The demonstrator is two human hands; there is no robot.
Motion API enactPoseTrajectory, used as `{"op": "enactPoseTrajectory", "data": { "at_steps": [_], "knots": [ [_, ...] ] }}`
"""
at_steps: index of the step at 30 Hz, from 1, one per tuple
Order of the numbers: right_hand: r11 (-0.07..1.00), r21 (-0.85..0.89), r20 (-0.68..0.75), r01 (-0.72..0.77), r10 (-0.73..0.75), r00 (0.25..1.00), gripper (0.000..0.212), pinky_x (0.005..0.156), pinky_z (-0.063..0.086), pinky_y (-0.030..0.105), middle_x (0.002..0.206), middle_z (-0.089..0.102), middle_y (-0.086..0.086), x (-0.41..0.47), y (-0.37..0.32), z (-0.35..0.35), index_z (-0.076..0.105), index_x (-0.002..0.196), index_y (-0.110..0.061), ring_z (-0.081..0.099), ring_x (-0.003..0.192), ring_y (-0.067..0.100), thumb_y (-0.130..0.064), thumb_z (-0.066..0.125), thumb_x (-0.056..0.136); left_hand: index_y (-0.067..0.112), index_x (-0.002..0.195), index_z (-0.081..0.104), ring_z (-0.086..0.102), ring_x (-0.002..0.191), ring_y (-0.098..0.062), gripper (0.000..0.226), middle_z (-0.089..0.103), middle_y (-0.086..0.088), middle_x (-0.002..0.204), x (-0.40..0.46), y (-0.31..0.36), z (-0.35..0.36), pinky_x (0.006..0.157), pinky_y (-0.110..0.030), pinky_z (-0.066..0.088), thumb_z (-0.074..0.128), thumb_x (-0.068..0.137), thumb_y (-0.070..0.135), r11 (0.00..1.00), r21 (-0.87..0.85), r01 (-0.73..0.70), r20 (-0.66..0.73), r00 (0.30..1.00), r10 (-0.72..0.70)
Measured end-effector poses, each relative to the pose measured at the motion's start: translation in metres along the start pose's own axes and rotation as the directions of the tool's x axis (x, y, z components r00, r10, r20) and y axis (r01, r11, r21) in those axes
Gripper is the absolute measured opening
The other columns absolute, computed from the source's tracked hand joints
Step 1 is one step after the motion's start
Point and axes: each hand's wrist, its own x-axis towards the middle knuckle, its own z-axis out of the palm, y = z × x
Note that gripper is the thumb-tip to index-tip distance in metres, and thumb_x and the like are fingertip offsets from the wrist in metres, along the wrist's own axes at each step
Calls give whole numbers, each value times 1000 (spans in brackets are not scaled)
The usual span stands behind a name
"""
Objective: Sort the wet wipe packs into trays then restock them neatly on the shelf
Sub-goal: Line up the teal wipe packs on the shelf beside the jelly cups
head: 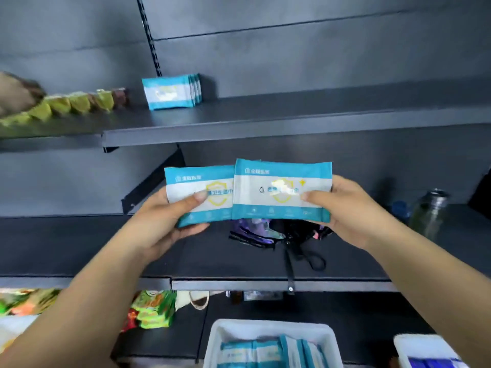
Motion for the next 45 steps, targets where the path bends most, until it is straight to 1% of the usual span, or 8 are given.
{"op": "enactPoseTrajectory", "data": {
  "at_steps": [4,15,20,24,27,33,39,45],
  "knots": [
    [997,-9,-1,81,-81,997,24,65,57,28,75,73,0,11,-30,20,63,87,-9,70,66,13,11,52,84,23,90,60,68,63,-2,11,72,11,74,11,32,-7,47,-18,51,57,84,14,995,-31,-94,-63,994,92],
    [953,-208,-135,221,-252,958,18,74,56,25,87,70,3,110,-79,106,65,84,-10,67,74,13,6,61,82,14,97,60,70,78,-11,14,73,2,88,106,104,-86,54,-16,54,59,86,7,949,-104,-297,-121,951,284],
    [951,-209,-245,228,-277,929,18,78,56,30,98,67,6,178,-89,147,60,95,-8,66,84,19,6,61,83,8,117,56,63,98,-26,29,62,-6,109,168,112,-133,77,-39,57,60,89,14,864,314,-394,-416,761,498],
    [965,-197,-299,173,-227,927,28,87,52,38,110,64,8,237,-85,179,54,106,-8,63,98,24,7,62,83,2,116,51,59,106,-34,29,60,-18,119,192,106,-152,88,-40,47,52,93,18,754,564,-335,-469,622,627],
    [962,-255,-258,94,-161,953,30,79,52,35,112,63,10,277,-76,199,54,106,-8,62,91,22,8,62,82,5,115,45,62,98,-37,27,58,-18,120,208,94,-162,84,-48,50,47,94,22,765,548,-339,-490,611,622],
    [947,-316,-239,63,-144,960,35,92,50,42,115,64,15,336,-59,225,59,111,-2,63,102,30,9,65,79,6,118,42,66,77,-21,27,57,-3,113,218,83,-166,68,-28,45,43,97,22,802,464,-376,-562,575,595],
    [884,-461,-272,75,-221,936,24,90,52,41,107,68,12,381,-53,236,61,81,-15,65,98,27,2,76,71,12,125,38,64,97,-28,33,56,-5,122,221,81,-167,81,-44,52,42,96,27,787,528,-317,-540,590,600],
    [758,-651,-296,31,-291,910,35,89,51,37,110,66,7,402,-44,233,62,106,-11,63,99,25,-11,76,74,13,125,37,64,98,-29,32,56,-4,123,223,78,-167,81,-42,49,43,96,27,775,544,-323,-538,574,617]
  ]
}}
